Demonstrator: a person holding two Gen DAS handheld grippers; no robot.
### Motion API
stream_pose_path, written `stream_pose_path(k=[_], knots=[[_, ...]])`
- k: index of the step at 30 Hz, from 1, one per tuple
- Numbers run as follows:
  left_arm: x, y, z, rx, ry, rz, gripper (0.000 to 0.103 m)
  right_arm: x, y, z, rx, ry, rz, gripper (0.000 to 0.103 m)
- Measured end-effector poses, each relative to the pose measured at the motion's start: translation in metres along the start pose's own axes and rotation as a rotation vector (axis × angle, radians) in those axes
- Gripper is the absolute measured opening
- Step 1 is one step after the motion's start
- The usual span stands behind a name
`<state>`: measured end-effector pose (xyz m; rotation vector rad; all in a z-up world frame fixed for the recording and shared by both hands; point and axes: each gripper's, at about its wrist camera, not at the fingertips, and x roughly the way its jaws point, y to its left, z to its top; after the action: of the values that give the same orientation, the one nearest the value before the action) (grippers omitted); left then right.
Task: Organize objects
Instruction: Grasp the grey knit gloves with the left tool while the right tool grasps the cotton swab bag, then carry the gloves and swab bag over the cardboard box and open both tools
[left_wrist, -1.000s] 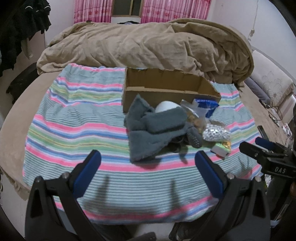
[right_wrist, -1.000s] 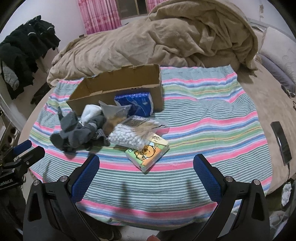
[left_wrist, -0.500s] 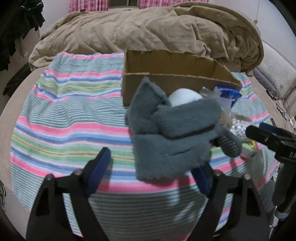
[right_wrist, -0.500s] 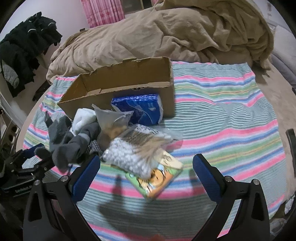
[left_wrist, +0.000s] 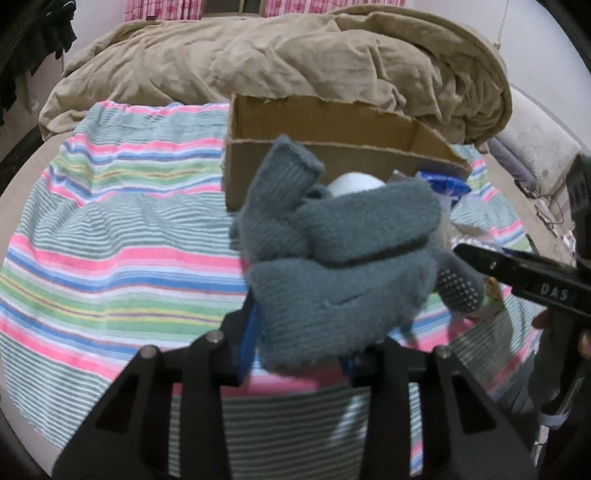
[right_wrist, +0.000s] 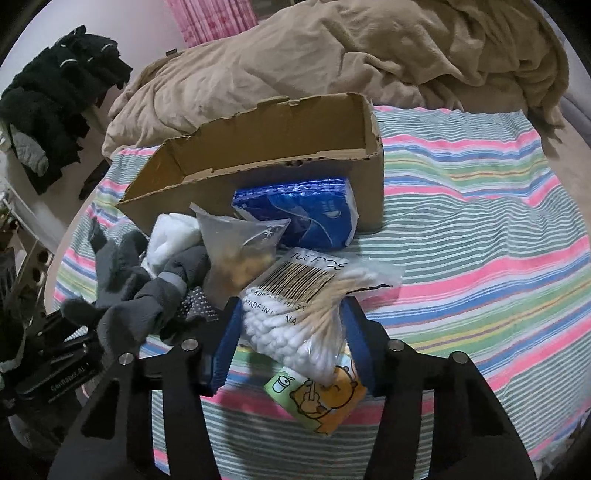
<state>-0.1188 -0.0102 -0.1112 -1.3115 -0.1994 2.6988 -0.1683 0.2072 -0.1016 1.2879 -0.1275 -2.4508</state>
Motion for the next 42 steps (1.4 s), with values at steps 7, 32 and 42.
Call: stream_pose_path(k=[7, 32, 42], knots=[[-0.029, -0.002, 0.002, 0.0, -0.053, -0.015, 0.034, -0.015, 0.007, -0.005, -0.022, -0.028, -0.003, 0.047], [-0.086, -0.028, 0.05, 0.042, -0.175, -0.076, 0.035, -0.097, 0.008, 0.037, -0.065, -0.247, -0.005, 0.046], [-0.049, -0.04, 0.093, 0.056, -0.187, -0.101, 0.035, -0.08, 0.004, 0.075, -0.103, -0.289, 0.004, 0.046]])
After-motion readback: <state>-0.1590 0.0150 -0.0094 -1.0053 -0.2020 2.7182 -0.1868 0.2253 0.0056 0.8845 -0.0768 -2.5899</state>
